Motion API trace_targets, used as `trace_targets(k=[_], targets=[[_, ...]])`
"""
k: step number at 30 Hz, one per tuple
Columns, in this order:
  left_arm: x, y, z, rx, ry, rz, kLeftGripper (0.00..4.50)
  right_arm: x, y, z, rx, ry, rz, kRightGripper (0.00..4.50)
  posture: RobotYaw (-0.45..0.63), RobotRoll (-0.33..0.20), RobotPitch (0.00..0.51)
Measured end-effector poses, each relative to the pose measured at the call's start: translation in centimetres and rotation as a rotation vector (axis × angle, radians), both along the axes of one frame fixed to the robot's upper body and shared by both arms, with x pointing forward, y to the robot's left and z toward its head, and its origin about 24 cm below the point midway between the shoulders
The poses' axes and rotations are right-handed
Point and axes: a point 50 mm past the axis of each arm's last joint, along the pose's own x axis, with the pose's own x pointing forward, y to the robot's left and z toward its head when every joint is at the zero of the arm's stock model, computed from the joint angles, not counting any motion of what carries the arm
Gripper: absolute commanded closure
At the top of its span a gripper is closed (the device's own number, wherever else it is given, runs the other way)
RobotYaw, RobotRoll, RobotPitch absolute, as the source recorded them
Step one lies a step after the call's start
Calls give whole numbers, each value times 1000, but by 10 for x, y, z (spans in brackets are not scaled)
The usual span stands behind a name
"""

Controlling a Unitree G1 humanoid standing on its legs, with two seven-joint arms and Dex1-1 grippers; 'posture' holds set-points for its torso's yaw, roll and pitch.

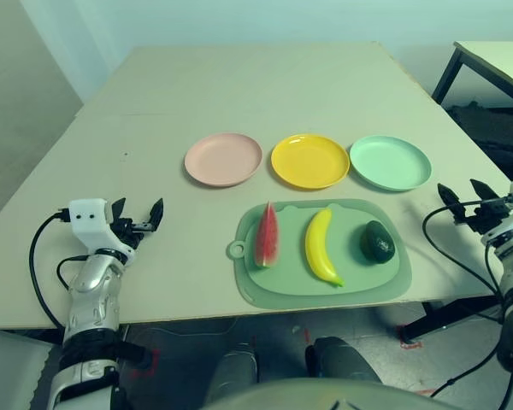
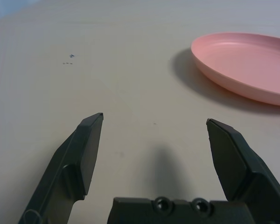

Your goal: Place the fruits into color-matched plates.

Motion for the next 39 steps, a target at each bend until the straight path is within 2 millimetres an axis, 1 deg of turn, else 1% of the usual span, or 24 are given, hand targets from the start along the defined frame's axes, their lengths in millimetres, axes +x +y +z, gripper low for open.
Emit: trace_targets(k=[3, 9, 14, 16, 18, 20, 21, 25, 27, 28, 30, 32, 33, 35, 38, 39], targets=[[1, 1, 1, 0, -2, 1, 0, 0, 0, 0, -2, -4, 0, 30, -79, 0, 27], [13, 5, 11, 9, -25, -12, 0, -2, 0, 0, -11, -11, -2, 30, -95, 0, 12], [12, 11, 10, 10, -6, -13, 0, -5, -1, -2, -14, -5, -5, 30, -84, 0, 13], [12, 17, 15, 15, -10, -25, 0, -4, 0, -3, -12, -9, 0, 30, -92, 0, 11], [11, 22, 22, 14, -27, -62, 0, -4, 3, -4, -9, -12, 14, 30, -94, 0, 22], [9, 25, 31, 0, -50, -151, 0, -2, 7, -4, -8, -23, 36, 30, -79, 0, 43], [9, 25, 37, -3, -60, -219, 0, -1, 9, -3, -10, -27, 49, 30, -77, 0, 43], [0, 16, 64, -59, -97, -550, 0, 2, 16, 3, -32, -43, 122, 30, -82, 0, 38], [-6, 14, 77, -56, -77, -686, 0, 4, 17, 8, -40, -53, 153, 30, -80, 0, 30], [-9, 11, 85, -43, -65, -765, 0, 5, 17, 12, -46, -56, 169, 30, -72, 0, 32], [-11, 3, 94, -25, -49, -873, 0, 6, 15, 19, -54, -60, 193, 30, -54, 0, 39], [-14, -9, 97, 10, 25, -1015, 0, 9, 16, 25, -47, -31, 252, 30, -61, 0, 43], [-15, -16, 96, 20, 61, -1087, 0, 11, 17, 29, -45, -15, 285, 30, -87, 0, 40], [-19, -28, 95, 37, 122, -1224, 0, 20, 26, 42, -55, 34, 382, 30, -99, 0, 39], [-22, -43, 96, 62, 147, -1351, 0, 23, 33, 60, -124, 151, 525, 30, -108, 0, 46], [-23, -45, 96, 65, 150, -1370, 0, 24, 36, 66, -151, 182, 560, 30, -111, 0, 48]])
